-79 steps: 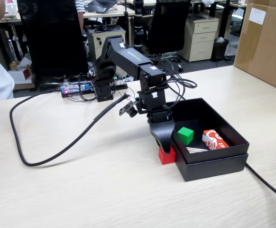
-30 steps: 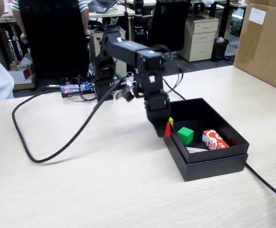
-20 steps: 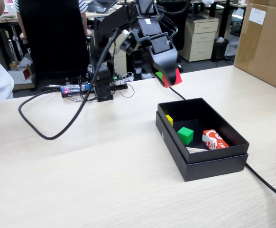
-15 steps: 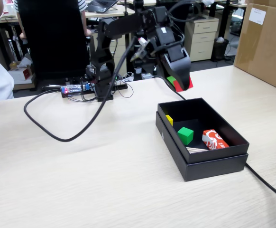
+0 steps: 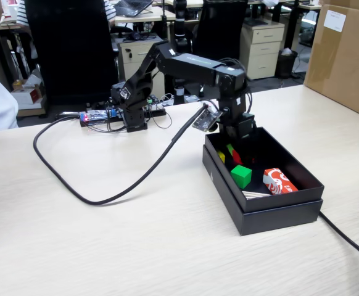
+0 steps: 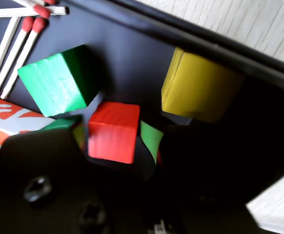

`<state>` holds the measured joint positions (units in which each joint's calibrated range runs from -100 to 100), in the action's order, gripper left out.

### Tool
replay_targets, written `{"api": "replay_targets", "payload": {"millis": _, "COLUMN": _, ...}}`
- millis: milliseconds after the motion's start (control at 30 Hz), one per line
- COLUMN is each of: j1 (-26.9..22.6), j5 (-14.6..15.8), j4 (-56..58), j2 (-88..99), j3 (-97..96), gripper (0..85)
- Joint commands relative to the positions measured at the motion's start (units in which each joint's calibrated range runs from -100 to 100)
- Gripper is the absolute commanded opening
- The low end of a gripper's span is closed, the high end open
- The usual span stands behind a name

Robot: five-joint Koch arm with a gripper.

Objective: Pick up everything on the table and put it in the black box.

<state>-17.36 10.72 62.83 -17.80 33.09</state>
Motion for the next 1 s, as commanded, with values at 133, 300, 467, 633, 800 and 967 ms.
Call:
{"api": "replay_targets", "payload": {"millis": 133, "j1": -0.3, "j5": -1.3, "j4": -1.5, "j2": 8.7, "j3": -0.7, "gripper": 42.0}}
{"api": "replay_targets", "payload": {"millis": 300, "j1": 0.3, "j5": -1.7, "j4": -2.0, "j2": 23.7, "j3": -2.0, "gripper": 45.3}}
{"api": "replay_targets", "payload": {"millis": 467, "j1": 2.6, "j5": -4.6, "j4": -2.1, "j2": 41.5, "j3": -5.4, "gripper": 45.6}}
{"api": "replay_targets", "payload": {"millis": 633, "j1": 6.1, "j5": -7.6, "j4": -4.2, "j2": 59.3, "j3": -14.3, "gripper": 46.5}}
{"api": "replay_targets", "payload": {"millis": 800, "j1": 13.3, "j5": -11.9, "j4": -11.7, "j2": 83.4, "j3": -38.3, "gripper": 48.3}}
{"api": "replay_targets", "payload": {"millis": 967, "j1": 17.2, "j5": -14.7, "j4": -24.4, "j2": 101.7, "j3": -69.0, "gripper": 49.1}}
